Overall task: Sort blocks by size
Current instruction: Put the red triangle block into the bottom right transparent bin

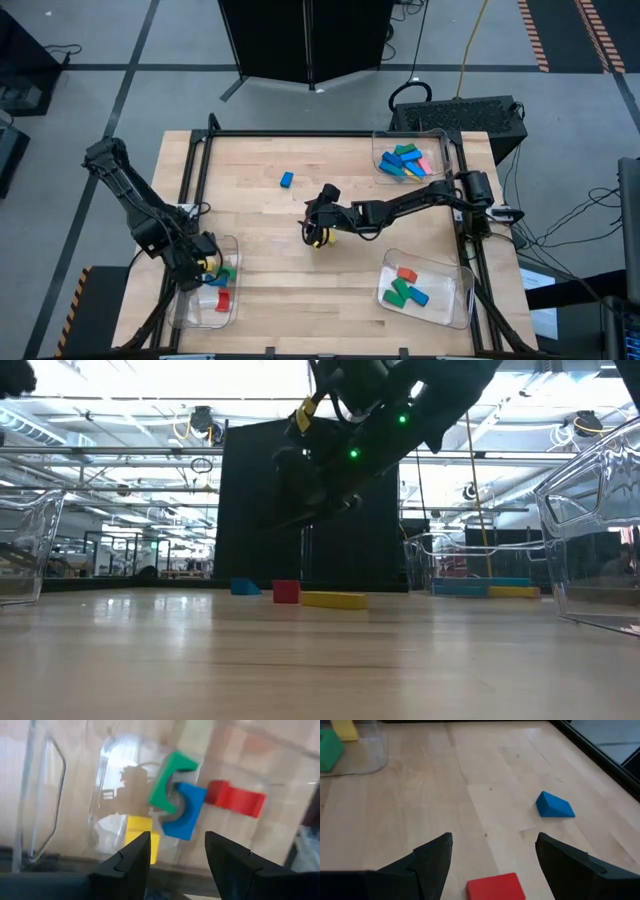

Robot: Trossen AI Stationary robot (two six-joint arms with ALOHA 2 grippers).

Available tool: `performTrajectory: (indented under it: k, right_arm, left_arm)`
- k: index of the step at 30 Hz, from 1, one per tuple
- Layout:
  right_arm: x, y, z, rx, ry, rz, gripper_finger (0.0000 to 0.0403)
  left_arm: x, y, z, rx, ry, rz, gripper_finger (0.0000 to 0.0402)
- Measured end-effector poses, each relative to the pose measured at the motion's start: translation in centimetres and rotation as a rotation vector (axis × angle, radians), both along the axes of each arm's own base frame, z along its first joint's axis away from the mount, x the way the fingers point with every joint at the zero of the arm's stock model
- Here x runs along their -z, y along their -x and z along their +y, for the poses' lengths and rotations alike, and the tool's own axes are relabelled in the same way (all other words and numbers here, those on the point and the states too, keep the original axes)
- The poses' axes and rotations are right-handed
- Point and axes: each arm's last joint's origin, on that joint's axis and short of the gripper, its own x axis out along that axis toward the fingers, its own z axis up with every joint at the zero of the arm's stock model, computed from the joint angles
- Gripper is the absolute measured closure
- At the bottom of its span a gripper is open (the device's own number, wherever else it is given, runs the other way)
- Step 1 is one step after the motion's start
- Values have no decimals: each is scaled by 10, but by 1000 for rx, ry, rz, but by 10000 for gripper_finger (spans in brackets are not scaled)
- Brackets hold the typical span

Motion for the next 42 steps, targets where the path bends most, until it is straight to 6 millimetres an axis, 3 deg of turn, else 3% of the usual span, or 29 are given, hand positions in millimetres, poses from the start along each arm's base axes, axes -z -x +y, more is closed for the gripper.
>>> performTrajectory:
  k: [5,13,26,34,42]
  right_arm:
    - [0,-1,-6,-31,-47,-8,124]
    - [0,-2,-17,-20,-85,-20,124]
    - [-1,-1,-46,30,-127,-35,124]
    - [-2,-28,-64,30,-96,21,124]
    - [6,-58,-82,24,-47,120,124]
  left_arm:
    - [-18,-3,2,6,-33,-72,214]
    - [-37,-5,19,-56,-236,-156,214]
    - [-46,-33,52,-59,-505,-286,214]
    - [-55,-64,75,8,-549,-426,214]
    - [-63,-80,91,88,-635,-546,214]
